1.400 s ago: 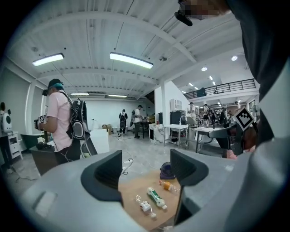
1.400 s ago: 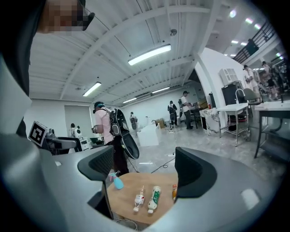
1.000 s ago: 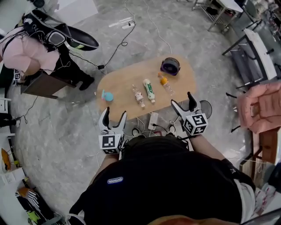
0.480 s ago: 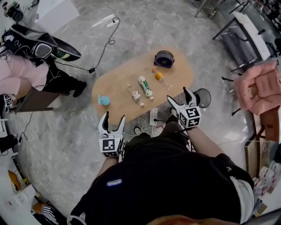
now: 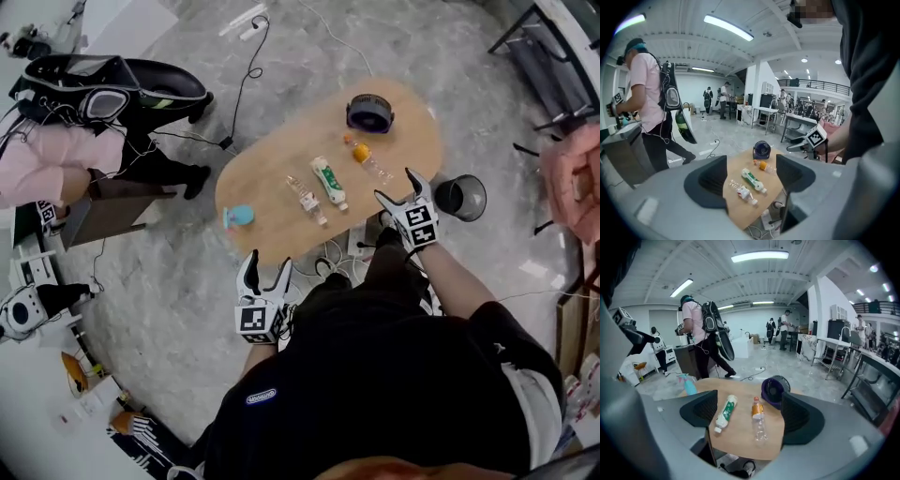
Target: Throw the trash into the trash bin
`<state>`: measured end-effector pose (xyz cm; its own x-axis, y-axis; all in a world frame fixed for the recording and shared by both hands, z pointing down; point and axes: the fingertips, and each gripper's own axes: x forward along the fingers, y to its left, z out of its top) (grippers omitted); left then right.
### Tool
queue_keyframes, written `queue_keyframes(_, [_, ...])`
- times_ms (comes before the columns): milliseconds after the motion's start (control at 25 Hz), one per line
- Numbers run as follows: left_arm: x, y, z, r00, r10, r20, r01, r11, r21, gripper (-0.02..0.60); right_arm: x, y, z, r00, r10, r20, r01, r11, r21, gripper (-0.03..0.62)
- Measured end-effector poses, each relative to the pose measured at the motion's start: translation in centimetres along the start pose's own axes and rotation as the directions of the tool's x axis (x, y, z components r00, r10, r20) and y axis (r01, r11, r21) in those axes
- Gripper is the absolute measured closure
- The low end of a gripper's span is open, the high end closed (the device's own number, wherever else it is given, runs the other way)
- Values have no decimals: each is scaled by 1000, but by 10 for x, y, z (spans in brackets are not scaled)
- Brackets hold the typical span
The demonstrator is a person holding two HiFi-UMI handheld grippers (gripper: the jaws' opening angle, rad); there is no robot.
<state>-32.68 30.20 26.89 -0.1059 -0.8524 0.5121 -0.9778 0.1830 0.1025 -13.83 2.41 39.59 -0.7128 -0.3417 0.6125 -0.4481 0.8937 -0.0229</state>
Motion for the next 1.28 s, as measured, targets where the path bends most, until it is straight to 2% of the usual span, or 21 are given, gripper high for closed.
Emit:
queue_keyframes(80, [6,-2,-8,1000,3,-10,-3,1000,-4,250,13,-10,-24,998,7,-60,-7,1000,5,152])
queue_keyframes(240, [20,-8,-26,997,25,-69,-27,999,-33,252,36,-23,-59,988,5,-155,-26,991,-134,166])
queue_keyframes(320, [22,-6,-33,995,33,-93,-38,998,-43,252,54,-24,-72,982,19,-187,-48,987,-156,168])
queue_keyframes(520, [5,2,-62,986,86,-142,-94,995,-45,255,105,-32,-98,970,17,-244,-49,991,-125,172])
queue_keyframes(760, [-16,9,-102,967,146,-208,-161,985,-57,261,162,-35,-126,958,32,-284,-77,986,-145,172])
queue_keyframes(1120, [-30,1,-147,950,139,-279,-170,982,-88,264,212,-30,-173,921,75,-382,-126,986,-110,195])
queue_keyframes(1280, [-32,1,-156,947,138,-290,-172,981,-94,264,225,-34,-203,888,59,-457,-113,989,-93,195])
